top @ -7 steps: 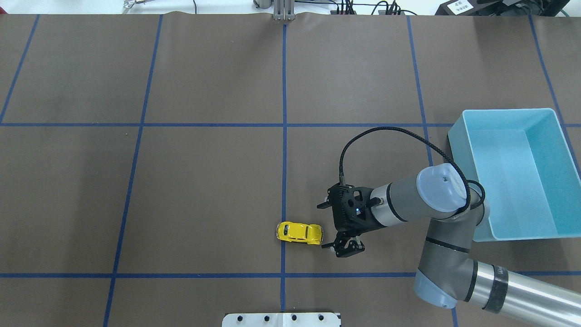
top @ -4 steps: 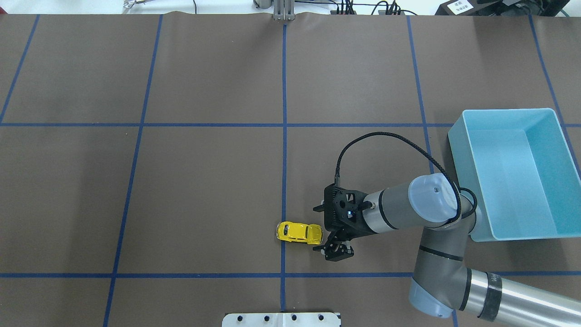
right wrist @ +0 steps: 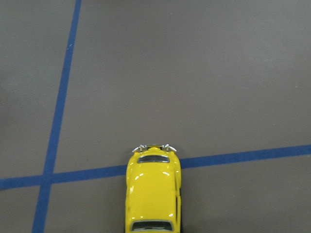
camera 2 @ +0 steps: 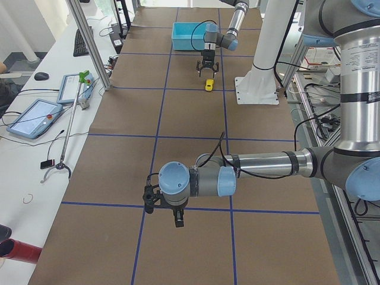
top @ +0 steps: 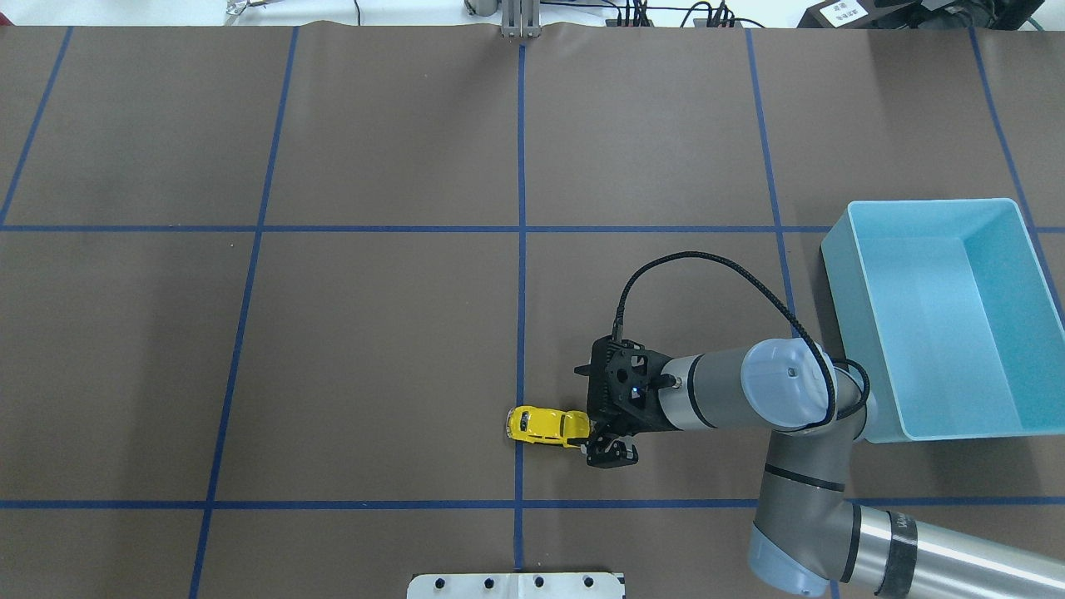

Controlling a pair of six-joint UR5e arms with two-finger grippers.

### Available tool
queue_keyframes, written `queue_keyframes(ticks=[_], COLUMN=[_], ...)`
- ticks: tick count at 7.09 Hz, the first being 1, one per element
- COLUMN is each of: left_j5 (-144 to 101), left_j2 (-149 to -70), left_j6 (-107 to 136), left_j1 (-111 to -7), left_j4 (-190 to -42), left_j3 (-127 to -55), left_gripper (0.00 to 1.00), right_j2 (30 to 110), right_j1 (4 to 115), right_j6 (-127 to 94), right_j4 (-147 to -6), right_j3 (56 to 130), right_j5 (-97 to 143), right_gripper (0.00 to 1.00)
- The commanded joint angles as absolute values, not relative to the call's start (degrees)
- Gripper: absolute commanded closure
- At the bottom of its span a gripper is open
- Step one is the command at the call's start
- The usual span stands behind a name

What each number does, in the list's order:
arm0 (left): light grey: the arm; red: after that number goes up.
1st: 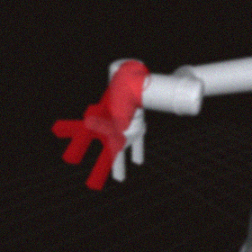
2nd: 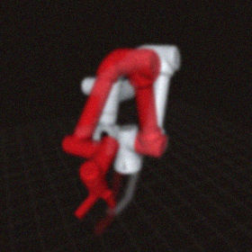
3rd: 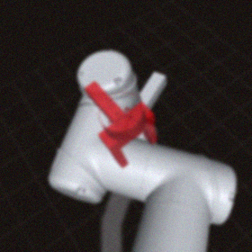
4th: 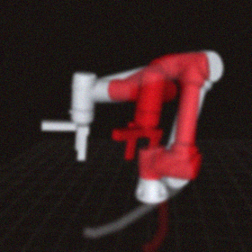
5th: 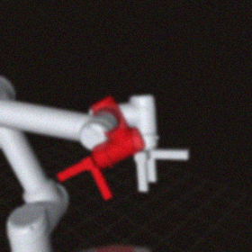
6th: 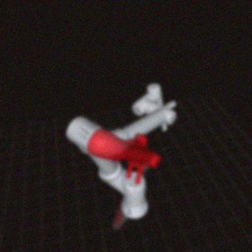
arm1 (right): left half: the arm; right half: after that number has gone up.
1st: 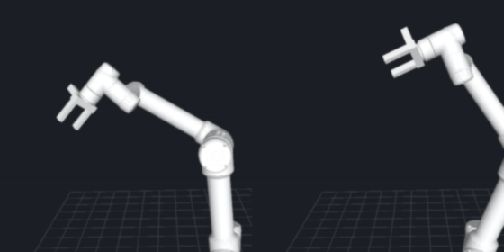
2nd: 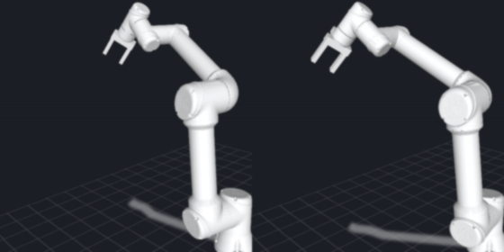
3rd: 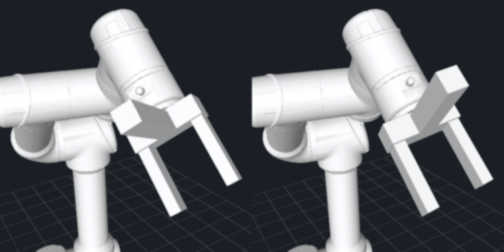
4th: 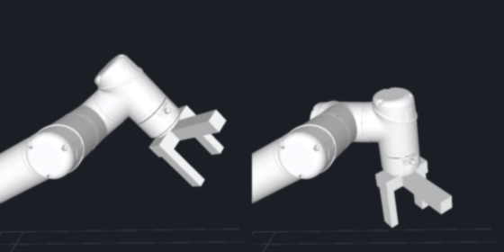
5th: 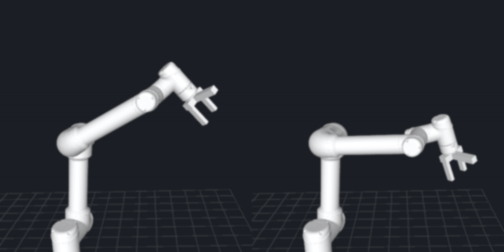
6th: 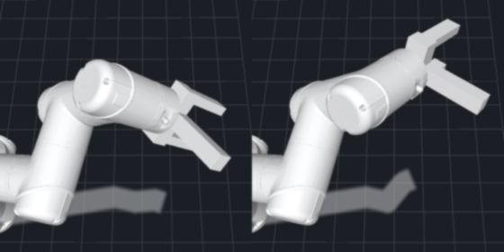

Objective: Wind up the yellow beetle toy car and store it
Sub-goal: 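Lower the right gripper around the yellow car and close on it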

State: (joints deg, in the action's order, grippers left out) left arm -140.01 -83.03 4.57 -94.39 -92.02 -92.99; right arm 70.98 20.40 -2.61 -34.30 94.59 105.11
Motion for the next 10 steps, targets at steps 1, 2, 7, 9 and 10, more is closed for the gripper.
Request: queue_keyframes(ticks=[1, 2, 7, 9, 10], left_j5=[-139.92, -139.92, -139.75, -139.75, -139.75], left_j2=[-83.06, -83.06, -83.06, -83.06, -83.06], left_j6=[4.57, 4.57, 4.57, 4.57, 4.57], left_j1=[-94.39, -94.39, -94.31, -94.31, -94.31], left_j4=[-92.02, -92.02, -92.02, -92.02, -92.02], left_j3=[-92.99, -93.08, -92.99, -92.99, -92.99], left_gripper=[0.00, 0.00, 0.00, 0.00, 0.00], right_j2=[70.93, 70.75, 70.66, 70.40, 70.31], right_j1=[17.68, 15.93, 19.84, 19.78, 18.73], right_j6=[-2.55, -2.64, -2.02, -1.93, -1.93], right_j4=[-34.28, -34.28, -34.45, -34.37, -34.28], right_j3=[94.22, 93.61, 93.16, 92.73, 92.38], right_j5=[103.37, 103.27, 102.92, 103.01, 103.01], right_gripper=[0.00, 0.00, 0.33, 0.43, 0.42])
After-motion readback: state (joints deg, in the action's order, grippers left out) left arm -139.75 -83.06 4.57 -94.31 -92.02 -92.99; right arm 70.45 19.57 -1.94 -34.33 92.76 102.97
